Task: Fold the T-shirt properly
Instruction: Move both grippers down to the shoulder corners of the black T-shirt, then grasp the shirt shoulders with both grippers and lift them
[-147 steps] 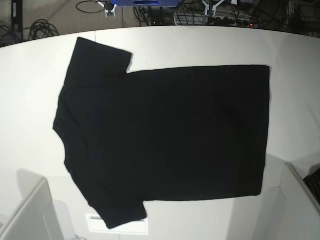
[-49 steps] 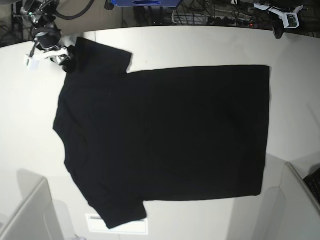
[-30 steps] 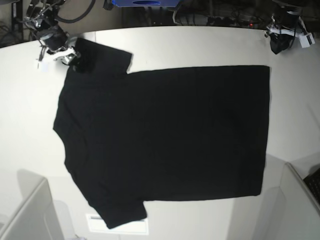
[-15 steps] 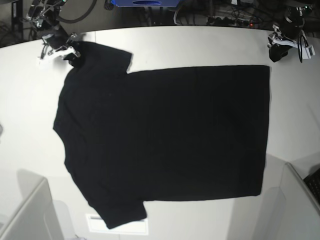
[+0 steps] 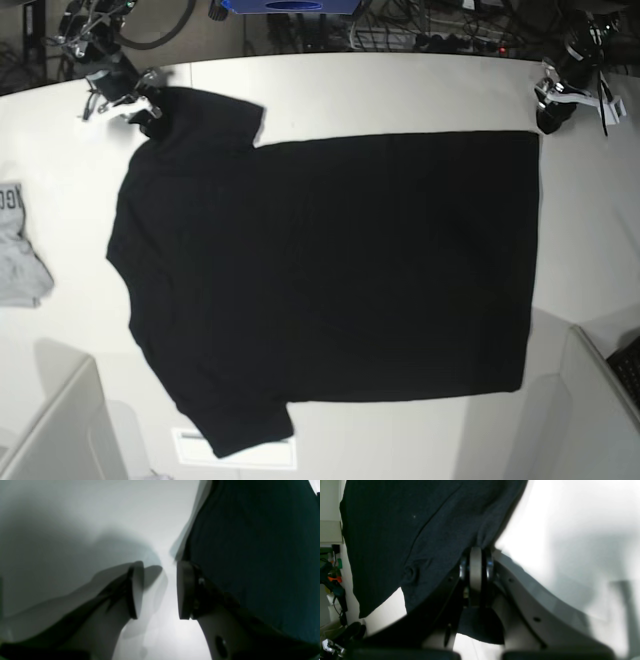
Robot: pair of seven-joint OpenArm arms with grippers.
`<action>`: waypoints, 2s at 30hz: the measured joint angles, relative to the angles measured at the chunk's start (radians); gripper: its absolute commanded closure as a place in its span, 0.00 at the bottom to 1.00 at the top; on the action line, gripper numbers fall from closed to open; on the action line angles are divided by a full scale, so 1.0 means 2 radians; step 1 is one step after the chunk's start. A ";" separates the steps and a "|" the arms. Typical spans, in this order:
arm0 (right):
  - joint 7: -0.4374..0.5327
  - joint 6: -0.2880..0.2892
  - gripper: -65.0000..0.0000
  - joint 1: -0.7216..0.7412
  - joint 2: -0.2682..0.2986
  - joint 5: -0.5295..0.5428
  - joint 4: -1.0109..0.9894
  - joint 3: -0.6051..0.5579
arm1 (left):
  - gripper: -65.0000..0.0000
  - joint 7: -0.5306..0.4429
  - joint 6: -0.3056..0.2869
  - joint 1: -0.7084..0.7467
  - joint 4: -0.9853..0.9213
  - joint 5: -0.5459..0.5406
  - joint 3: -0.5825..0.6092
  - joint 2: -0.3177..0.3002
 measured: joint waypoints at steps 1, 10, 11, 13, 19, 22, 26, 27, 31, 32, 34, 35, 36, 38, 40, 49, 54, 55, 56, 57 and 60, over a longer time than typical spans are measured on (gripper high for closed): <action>0.000 0.000 1.00 0.000 0.000 0.000 0.000 0.000 | 0.66 0.001 0.000 -0.003 0.000 0.000 0.001 0.000; 0.000 0.000 1.00 0.000 0.000 -0.001 0.001 -0.001 | 0.66 -0.005 -0.004 -0.012 -0.003 -0.007 0.047 -0.003; 0.000 0.000 1.00 0.000 0.000 -0.001 0.001 -0.001 | 0.66 -0.006 -0.005 -0.015 -0.008 -0.010 0.047 -0.003; 0.000 0.000 1.00 0.000 0.000 -0.001 0.001 0.000 | 0.66 -0.011 -0.004 -0.023 -0.017 -0.012 0.047 -0.003; -0.007 0.000 1.00 0.000 0.011 0.000 0.000 -0.003 | 0.80 -0.013 0.024 -0.027 -0.019 -0.018 0.048 -0.004; -0.007 0.000 1.00 0.000 0.011 0.000 0.000 -0.003 | 1.00 -0.019 0.032 -0.032 -0.024 -0.011 0.064 -0.008; -0.008 0.000 1.00 -0.006 0.011 -0.004 0.008 -0.002 | 1.00 -0.022 0.028 -0.037 -0.021 -0.017 0.101 -0.009; -0.008 0.000 1.00 -0.012 0.011 -0.008 0.015 -0.002 | 1.00 -0.018 0.028 -0.035 -0.016 -0.017 0.106 -0.011; -0.014 -0.004 1.00 -0.047 0.012 -0.026 0.055 0.000 | 1.00 -0.004 0.034 -0.007 0.017 -0.005 0.095 -0.014; -0.021 -0.007 1.00 -0.053 0.011 -0.029 0.065 0.000 | 1.00 0.003 0.036 0.006 0.030 -0.003 0.086 -0.014; -0.029 -0.012 1.00 -0.066 0.011 -0.041 0.085 0.000 | 1.00 0.008 0.042 0.031 0.057 0.007 0.066 -0.014; -0.031 -0.015 1.00 -0.074 0.011 -0.044 0.095 0.000 | 1.00 0.008 0.041 0.043 0.072 0.006 0.058 -0.014; -0.031 -0.014 1.00 -0.082 0.010 -0.045 0.104 -0.001 | 1.00 0.006 0.040 0.052 0.086 0.005 0.053 -0.014; -0.036 -0.014 1.00 -0.100 0.006 -0.046 0.130 -0.003 | 1.00 0.005 0.038 0.067 0.113 0.002 0.046 -0.015; -0.038 -0.015 1.00 -0.117 0.005 -0.047 0.163 -0.006 | 1.00 0.005 0.037 0.084 0.134 0.000 0.040 -0.015; -0.121 -0.016 1.00 -0.067 -0.003 -0.050 0.238 -0.018 | 1.00 0.009 0.038 0.085 0.200 -0.001 0.037 -0.014; -0.166 -0.020 1.00 0.003 0.000 -0.049 0.238 -0.018 | 1.00 0.080 0.064 0.013 0.199 0.002 0.037 -0.013; -0.177 -0.034 1.00 0.016 0.000 -0.047 0.238 -0.018 | 1.00 0.092 0.076 -0.001 0.199 0.001 0.037 -0.012; -0.187 -0.047 1.00 0.033 0.001 -0.051 0.238 -0.017 | 1.00 0.102 0.085 -0.015 0.199 0.001 0.037 -0.011; -0.194 -0.057 1.00 0.049 0.003 -0.050 0.238 -0.017 | 1.00 0.108 0.091 -0.026 0.199 0.001 0.037 -0.010; -0.207 -0.073 1.00 0.093 0.003 -0.048 0.227 -0.017 | 1.00 0.124 0.107 -0.064 0.199 0.005 0.037 -0.003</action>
